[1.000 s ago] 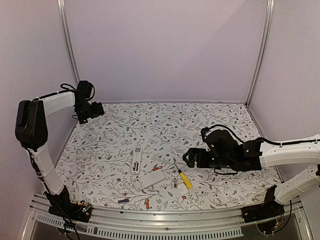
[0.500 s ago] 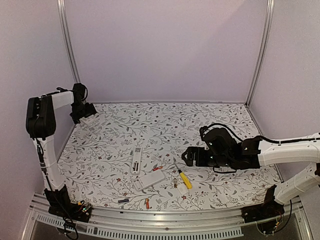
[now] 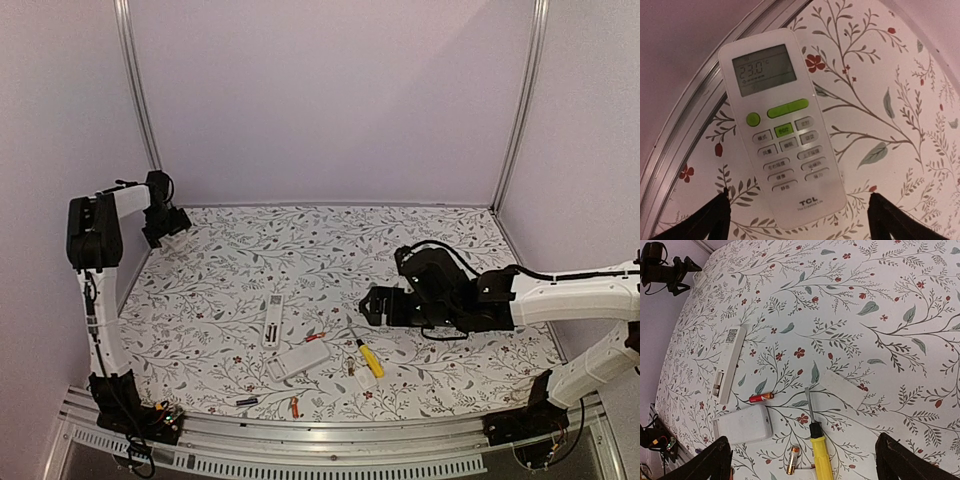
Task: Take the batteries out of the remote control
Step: Move the remote control to the center of the board.
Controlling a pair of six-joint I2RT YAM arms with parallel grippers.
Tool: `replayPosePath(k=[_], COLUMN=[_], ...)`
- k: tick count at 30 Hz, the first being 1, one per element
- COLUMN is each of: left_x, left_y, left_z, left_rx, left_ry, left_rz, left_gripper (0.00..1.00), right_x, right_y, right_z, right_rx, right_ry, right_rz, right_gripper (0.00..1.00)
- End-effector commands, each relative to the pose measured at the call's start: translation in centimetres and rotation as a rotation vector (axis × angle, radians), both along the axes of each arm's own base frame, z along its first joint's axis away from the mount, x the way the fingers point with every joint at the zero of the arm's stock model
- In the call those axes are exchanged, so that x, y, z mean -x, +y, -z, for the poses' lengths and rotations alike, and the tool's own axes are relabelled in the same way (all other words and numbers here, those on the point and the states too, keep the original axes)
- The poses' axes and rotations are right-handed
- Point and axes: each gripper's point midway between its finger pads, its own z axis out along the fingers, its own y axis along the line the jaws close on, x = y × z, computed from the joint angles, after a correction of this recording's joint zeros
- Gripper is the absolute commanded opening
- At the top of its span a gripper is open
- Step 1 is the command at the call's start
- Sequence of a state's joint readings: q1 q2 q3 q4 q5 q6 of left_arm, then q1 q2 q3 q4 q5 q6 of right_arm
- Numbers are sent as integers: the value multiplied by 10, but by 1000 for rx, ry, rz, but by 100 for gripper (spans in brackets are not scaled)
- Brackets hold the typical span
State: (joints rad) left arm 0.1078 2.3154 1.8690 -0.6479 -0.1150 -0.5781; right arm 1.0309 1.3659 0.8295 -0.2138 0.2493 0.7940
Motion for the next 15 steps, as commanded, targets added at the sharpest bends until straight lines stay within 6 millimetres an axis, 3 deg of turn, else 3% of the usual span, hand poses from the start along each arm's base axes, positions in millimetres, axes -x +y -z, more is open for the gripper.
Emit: replayPosePath(k=[1, 7, 10, 15], left_x=[-2, -10, -16, -18], left_y=[2, 3, 2, 3], left_z=[18, 26, 26, 29], left_rx=[5, 13, 21, 17], left_ry=[49, 48, 37, 39], left_rz=[4, 0, 5, 3], left_gripper=[95, 95, 94, 85], right_x=[-4, -3, -1, -1], right_y=[4, 10, 15, 18], right_z=[0, 4, 7, 12], right_rx=[15, 3, -14, -10], right_ry=[6, 28, 47, 60], right_rz=[-9, -15, -29, -34], right_gripper=[99, 98, 93, 91])
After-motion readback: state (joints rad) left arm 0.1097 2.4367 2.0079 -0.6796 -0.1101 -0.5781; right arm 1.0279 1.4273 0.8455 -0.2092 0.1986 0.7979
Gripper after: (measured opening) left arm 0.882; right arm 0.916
